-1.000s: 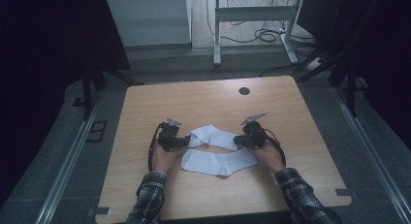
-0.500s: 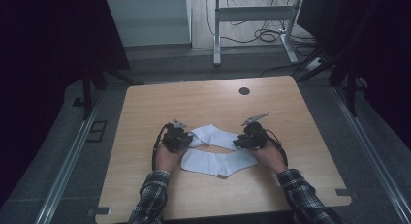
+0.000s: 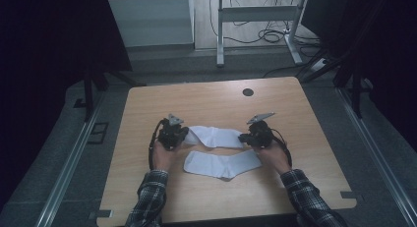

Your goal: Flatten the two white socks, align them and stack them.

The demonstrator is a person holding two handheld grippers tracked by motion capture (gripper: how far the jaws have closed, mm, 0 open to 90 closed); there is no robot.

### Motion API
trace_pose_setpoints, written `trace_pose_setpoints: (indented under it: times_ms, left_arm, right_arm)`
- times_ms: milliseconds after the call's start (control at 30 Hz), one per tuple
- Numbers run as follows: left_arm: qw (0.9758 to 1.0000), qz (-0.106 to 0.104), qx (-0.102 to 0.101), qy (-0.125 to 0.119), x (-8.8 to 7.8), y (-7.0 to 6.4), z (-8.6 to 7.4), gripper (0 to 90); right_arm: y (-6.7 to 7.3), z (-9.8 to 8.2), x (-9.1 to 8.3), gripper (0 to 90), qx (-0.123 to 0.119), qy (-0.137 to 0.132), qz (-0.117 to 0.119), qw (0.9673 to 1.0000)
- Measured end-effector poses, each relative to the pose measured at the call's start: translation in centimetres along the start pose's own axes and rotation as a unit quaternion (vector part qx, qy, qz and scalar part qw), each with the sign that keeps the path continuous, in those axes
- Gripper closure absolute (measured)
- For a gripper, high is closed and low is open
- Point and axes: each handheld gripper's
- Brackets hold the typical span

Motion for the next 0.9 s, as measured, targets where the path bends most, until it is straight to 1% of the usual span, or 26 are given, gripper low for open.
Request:
trace_pose_setpoints:
  times_ms: [33, 67, 100, 133, 167, 200, 267, 333, 367, 433, 500, 600, 667, 733, 800, 833, 900]
  left_arm:
    - [0.9998, -0.006, 0.006, -0.020, -1.5, -0.1, 0.7, 88.2]
    - [0.9994, -0.017, 0.012, -0.029, -2.5, -0.3, 1.2, 87.6]
    - [0.9988, -0.036, 0.014, -0.030, -3.2, -0.5, 1.6, 85.7]
    - [0.9985, -0.037, 0.017, -0.036, -3.7, -0.7, 1.7, 77.8]
    - [0.9987, -0.030, 0.023, -0.035, -3.9, -0.9, 1.7, 72.4]
    - [0.9988, -0.032, 0.023, -0.031, -3.8, -1.0, 1.6, 68.1]
    - [0.9993, -0.027, 0.021, -0.017, -3.0, -1.1, 1.2, 63.8]
    - [0.9995, -0.026, 0.016, 0.000, -1.9, -1.0, 0.5, 61.0]
    - [0.9996, -0.024, 0.013, 0.009, -1.3, -0.9, 0.2, 59.2]
    - [0.9995, -0.022, 0.006, 0.024, -0.2, -0.8, -0.4, 55.7]
    - [0.9993, -0.018, -0.002, 0.034, 0.7, -0.6, -1.0, 52.9]
    - [0.9990, -0.016, -0.018, 0.037, 1.7, -0.3, -1.4, 52.6]
    - [0.9987, -0.017, -0.027, 0.040, 2.4, -0.1, -1.7, 53.0]
    - [0.9983, -0.017, -0.038, 0.041, 3.1, 0.0, -2.0, 53.9]
    - [0.9980, -0.017, -0.043, 0.044, 3.7, 0.1, -2.1, 53.9]
    - [0.9979, -0.018, -0.045, 0.044, 3.8, 0.1, -2.2, 54.2]
    - [0.9978, -0.016, -0.045, 0.046, 4.2, 0.1, -2.2, 55.0]
  right_arm:
    - [0.0, 0.2, -0.4, 81.9, 0.001, -0.011, 0.000, 0.9999]
    - [-0.2, 0.6, -1.1, 81.8, 0.002, -0.022, 0.001, 0.9997]
    - [-0.3, 0.8, -1.7, 81.5, 0.002, -0.028, 0.000, 0.9996]
    - [-0.5, 0.9, -2.1, 81.1, 0.003, -0.028, -0.002, 0.9996]
    - [-0.7, 0.9, -2.4, 80.7, 0.004, -0.025, -0.008, 0.9997]
    - [-1.2, 0.6, -2.6, 80.2, 0.010, -0.018, -0.012, 0.9997]
    - [-1.8, 0.0, -2.5, 79.3, 0.022, -0.008, -0.013, 0.9996]
    - [-2.5, -0.7, -2.3, 78.8, 0.031, 0.002, -0.018, 0.9994]
    - [-2.8, -1.1, -2.2, 78.0, 0.036, 0.005, -0.017, 0.9992]
    - [-3.3, -1.6, -2.1, 76.2, 0.042, 0.008, -0.021, 0.9989]
    - [-3.6, -1.9, -2.2, 73.0, 0.048, 0.004, -0.023, 0.9986]
    - [-4.0, -2.0, -2.6, 68.0, 0.057, -0.007, -0.029, 0.9979]
    - [-4.0, -2.0, -2.6, 64.9, 0.060, -0.008, -0.028, 0.9978]
    - [-3.8, -2.1, -2.3, 62.3, 0.059, -0.005, -0.024, 0.9979]
    - [-3.5, -2.1, -1.7, 60.4, 0.056, 0.001, -0.027, 0.9981]
    - [-3.4, -2.2, -1.3, 59.4, 0.052, 0.007, -0.034, 0.9980]
    - [-3.3, -2.2, -0.8, 59.0, 0.053, 0.014, -0.035, 0.9979]
Point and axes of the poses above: each handheld gripper's, and its own axes: x roughly forward along the jaws, z roughly out of its top, y roughly to its left, and after that the axes turned 6 degrees about y, right-handed
